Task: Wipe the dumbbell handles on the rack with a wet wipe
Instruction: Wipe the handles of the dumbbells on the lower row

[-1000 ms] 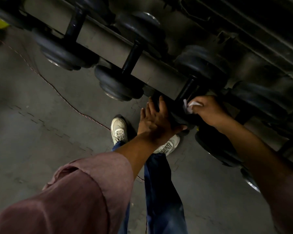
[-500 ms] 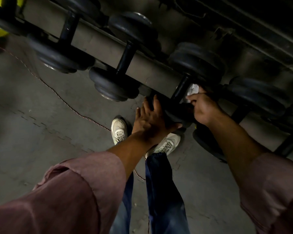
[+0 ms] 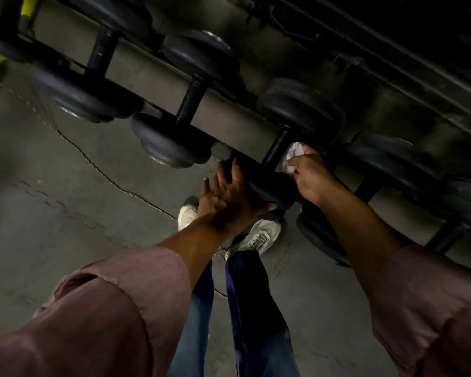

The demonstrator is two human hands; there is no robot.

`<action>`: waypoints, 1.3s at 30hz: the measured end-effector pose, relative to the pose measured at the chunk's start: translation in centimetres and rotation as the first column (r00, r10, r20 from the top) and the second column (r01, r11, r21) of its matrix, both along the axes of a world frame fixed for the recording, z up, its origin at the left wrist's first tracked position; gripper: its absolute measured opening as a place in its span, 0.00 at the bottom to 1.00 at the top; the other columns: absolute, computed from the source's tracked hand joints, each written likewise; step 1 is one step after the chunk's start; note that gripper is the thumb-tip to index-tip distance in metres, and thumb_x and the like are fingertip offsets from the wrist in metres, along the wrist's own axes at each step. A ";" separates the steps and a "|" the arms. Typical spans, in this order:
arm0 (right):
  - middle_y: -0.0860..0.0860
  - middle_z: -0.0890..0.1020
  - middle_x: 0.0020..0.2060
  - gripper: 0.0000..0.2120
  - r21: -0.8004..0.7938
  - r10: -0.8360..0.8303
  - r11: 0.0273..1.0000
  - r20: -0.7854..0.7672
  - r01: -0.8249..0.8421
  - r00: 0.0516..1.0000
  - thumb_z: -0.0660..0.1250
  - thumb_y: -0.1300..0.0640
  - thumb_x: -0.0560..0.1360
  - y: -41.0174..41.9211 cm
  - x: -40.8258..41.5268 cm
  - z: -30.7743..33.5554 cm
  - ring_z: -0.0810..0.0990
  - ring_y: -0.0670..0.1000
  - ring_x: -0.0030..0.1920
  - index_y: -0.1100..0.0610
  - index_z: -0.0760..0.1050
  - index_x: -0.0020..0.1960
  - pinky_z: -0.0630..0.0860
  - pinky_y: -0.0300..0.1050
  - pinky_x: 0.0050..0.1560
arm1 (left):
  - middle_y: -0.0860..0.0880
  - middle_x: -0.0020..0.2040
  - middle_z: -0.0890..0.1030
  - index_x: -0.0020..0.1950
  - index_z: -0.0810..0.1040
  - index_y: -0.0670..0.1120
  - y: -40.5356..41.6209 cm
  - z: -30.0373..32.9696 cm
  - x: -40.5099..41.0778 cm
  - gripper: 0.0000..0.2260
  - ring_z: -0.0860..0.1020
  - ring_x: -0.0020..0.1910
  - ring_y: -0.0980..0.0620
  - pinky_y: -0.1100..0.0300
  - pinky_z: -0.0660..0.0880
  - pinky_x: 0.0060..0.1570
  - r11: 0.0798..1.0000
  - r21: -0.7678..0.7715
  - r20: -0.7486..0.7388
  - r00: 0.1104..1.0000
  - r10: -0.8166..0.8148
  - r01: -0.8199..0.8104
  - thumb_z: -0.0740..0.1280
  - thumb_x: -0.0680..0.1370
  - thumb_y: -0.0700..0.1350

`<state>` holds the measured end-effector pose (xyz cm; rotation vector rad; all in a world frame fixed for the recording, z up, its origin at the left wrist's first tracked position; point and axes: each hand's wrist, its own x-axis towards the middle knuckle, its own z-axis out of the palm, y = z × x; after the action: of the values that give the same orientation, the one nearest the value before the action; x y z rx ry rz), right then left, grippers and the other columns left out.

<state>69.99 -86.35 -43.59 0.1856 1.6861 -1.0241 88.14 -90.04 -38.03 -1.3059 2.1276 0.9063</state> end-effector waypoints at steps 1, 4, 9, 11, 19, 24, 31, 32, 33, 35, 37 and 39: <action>0.51 0.78 0.51 0.23 -0.044 -0.078 0.996 0.034 0.079 0.996 0.56 0.78 0.74 0.0 -0.2 0.2 0.77 0.47 0.49 0.55 0.73 0.57 0.74 0.35 0.42 | 0.41 0.83 0.48 0.83 0.43 0.49 0.0 0.1 -0.1 0.55 0.51 0.82 0.40 0.43 0.48 0.80 1.000 -0.001 0.000 1.000 0.002 -0.002 0.66 0.69 0.76; 0.50 0.80 0.55 0.26 -0.122 -0.156 0.978 0.107 0.169 0.982 0.55 0.78 0.74 0.3 -0.3 0.3 0.78 0.48 0.55 0.53 0.74 0.60 0.76 0.37 0.48 | 0.41 0.83 0.47 0.83 0.43 0.49 0.1 0.2 0.0 0.55 0.51 0.82 0.40 0.44 0.47 0.80 1.000 0.003 -0.007 1.000 0.014 -0.014 0.67 0.69 0.75; 0.56 0.82 0.54 0.19 0.075 0.172 0.982 0.035 -0.174 0.985 0.59 0.71 0.72 0.8 1.0 0.3 0.80 0.58 0.57 0.54 0.79 0.56 0.79 0.53 0.58 | 0.42 0.83 0.47 0.83 0.44 0.49 0.0 0.0 0.1 0.55 0.51 0.82 0.40 0.43 0.49 0.80 1.000 0.008 -0.014 1.000 0.003 -0.003 0.66 0.68 0.76; 0.56 0.83 0.49 0.13 0.164 0.303 0.941 -0.016 -0.297 0.953 0.59 0.68 0.74 0.8 1.5 0.4 0.80 0.58 0.55 0.56 0.78 0.49 0.77 0.53 0.60 | 0.41 0.83 0.46 0.83 0.44 0.49 -0.1 -0.2 0.1 0.55 0.49 0.82 0.40 0.43 0.48 0.80 1.000 0.022 -0.011 1.000 0.006 -0.006 0.65 0.69 0.76; 0.52 0.75 0.33 0.14 0.348 0.648 0.753 -0.248 -0.558 0.720 0.64 0.64 0.78 1.1 2.4 2.8 0.74 0.50 0.35 0.55 0.69 0.34 0.70 0.41 0.34 | 0.39 0.83 0.45 0.83 0.41 0.49 -0.2 0.0 0.1 0.55 0.48 0.82 0.39 0.42 0.47 0.80 0.998 0.058 -0.026 1.000 -0.003 0.005 0.65 0.70 0.75; 0.53 0.73 0.31 0.12 0.326 0.575 0.813 -0.315 -0.483 0.755 0.70 0.57 0.75 1.5 3.1 4.6 0.71 0.49 0.33 0.57 0.73 0.35 0.65 0.43 0.34 | 0.37 0.82 0.39 0.82 0.35 0.47 -0.6 -0.1 0.1 0.55 0.42 0.82 0.39 0.41 0.42 0.80 0.992 0.111 0.025 0.998 -0.055 0.052 0.62 0.72 0.76; 0.59 0.82 0.43 0.07 0.148 0.580 0.813 -0.292 -0.563 0.761 0.65 0.61 0.80 0.5 4.0 6.3 0.80 0.53 0.44 0.63 0.80 0.53 0.75 0.46 0.44 | 0.37 0.82 0.39 0.82 0.34 0.47 -1.3 -0.2 -0.1 0.55 0.40 0.82 0.39 0.40 0.41 0.78 0.983 0.150 0.038 0.993 -0.111 0.105 0.60 0.72 0.76; 0.60 0.83 0.46 0.08 0.137 0.583 0.810 -0.292 -0.571 0.758 0.65 0.60 0.81 0.3 4.2 6.1 0.81 0.54 0.46 0.61 0.80 0.55 0.77 0.47 0.47 | 0.38 0.82 0.39 0.82 0.34 0.47 -1.3 -0.3 -0.1 0.55 0.40 0.82 0.39 0.39 0.41 0.78 0.983 0.149 0.034 0.993 -0.109 0.103 0.61 0.72 0.76; 0.60 0.84 0.47 0.08 0.133 0.592 0.803 -0.300 -0.581 0.748 0.64 0.58 0.81 0.1 4.3 5.8 0.82 0.54 0.46 0.60 0.81 0.54 0.77 0.48 0.48 | 0.38 0.83 0.39 0.82 0.34 0.47 -1.3 -0.4 0.0 0.55 0.39 0.82 0.39 0.40 0.41 0.78 0.984 0.147 0.031 0.994 -0.109 0.104 0.61 0.72 0.76; 0.61 0.83 0.44 0.11 0.150 0.613 0.785 -0.322 -0.601 0.721 0.64 0.55 0.81 -0.4 4.7 5.4 0.80 0.52 0.43 0.63 0.81 0.50 0.75 0.46 0.46 | 0.38 0.83 0.38 0.82 0.35 0.47 -1.3 -0.3 0.1 0.55 0.39 0.82 0.40 0.40 0.42 0.78 0.983 0.145 0.031 0.993 -0.116 0.111 0.61 0.73 0.76; 0.62 0.81 0.38 0.15 0.178 0.615 0.783 -0.362 -0.596 0.700 0.65 0.53 0.80 -0.6 5.0 5.1 0.78 0.54 0.40 0.67 0.78 0.47 0.75 0.51 0.42 | 0.37 0.82 0.39 0.82 0.35 0.46 -1.3 0.0 0.1 0.54 0.40 0.82 0.39 0.40 0.43 0.79 0.981 0.157 0.030 0.992 -0.120 0.114 0.62 0.73 0.75; 0.62 0.82 0.39 0.16 0.196 0.600 0.794 -0.405 -0.576 0.690 0.67 0.52 0.78 -0.2 5.0 4.2 0.81 0.56 0.41 0.66 0.78 0.45 0.78 0.58 0.45 | 0.36 0.82 0.40 0.82 0.35 0.46 -1.3 0.2 0.0 0.54 0.41 0.82 0.39 0.40 0.43 0.79 0.980 0.162 0.029 0.993 -0.118 0.111 0.62 0.73 0.75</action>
<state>74.96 -86.58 -39.39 -0.5875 1.9952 -0.5395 88.09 -91.32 -37.81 -1.1009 2.0320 0.9740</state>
